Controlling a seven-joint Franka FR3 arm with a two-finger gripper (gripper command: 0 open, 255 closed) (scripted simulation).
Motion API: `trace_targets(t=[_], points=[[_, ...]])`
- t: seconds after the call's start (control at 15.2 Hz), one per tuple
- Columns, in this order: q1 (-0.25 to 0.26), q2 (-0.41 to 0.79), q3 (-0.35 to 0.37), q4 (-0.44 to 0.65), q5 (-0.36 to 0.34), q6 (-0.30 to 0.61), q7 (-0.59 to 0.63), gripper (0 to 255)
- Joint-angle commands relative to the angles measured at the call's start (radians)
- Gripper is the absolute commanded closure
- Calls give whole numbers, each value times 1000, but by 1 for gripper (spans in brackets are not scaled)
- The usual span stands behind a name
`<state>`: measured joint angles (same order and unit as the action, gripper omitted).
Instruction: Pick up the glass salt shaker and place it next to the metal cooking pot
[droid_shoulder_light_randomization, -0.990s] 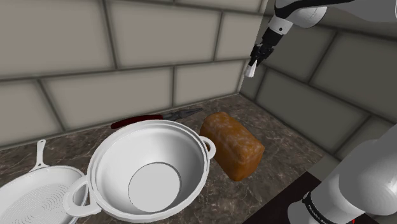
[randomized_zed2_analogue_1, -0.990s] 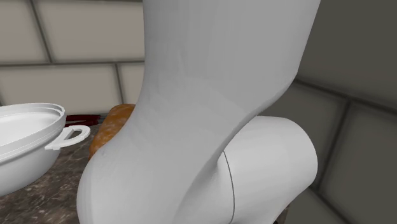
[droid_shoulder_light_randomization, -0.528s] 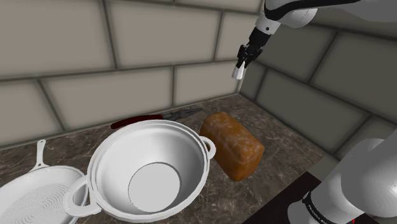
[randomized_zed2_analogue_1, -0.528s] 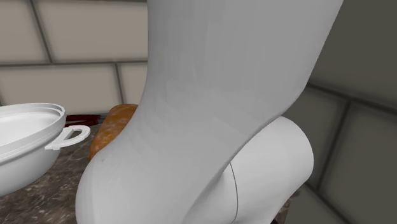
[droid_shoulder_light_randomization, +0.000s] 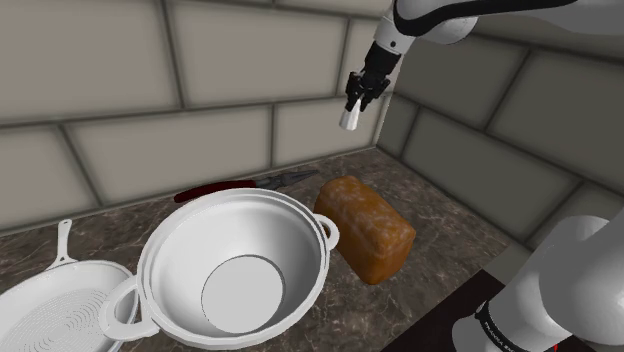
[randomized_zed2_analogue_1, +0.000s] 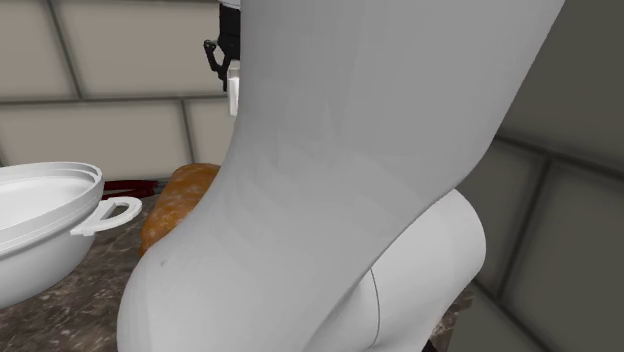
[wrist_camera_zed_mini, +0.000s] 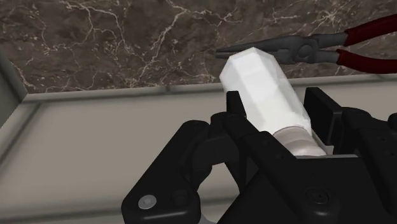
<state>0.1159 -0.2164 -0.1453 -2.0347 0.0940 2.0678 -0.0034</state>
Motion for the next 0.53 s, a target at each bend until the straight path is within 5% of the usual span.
trace_targets(t=[0.0,0.46], points=[[18,7,32,6,-5,7,54,255],[81,53,137,49,-29,22,231,255]])
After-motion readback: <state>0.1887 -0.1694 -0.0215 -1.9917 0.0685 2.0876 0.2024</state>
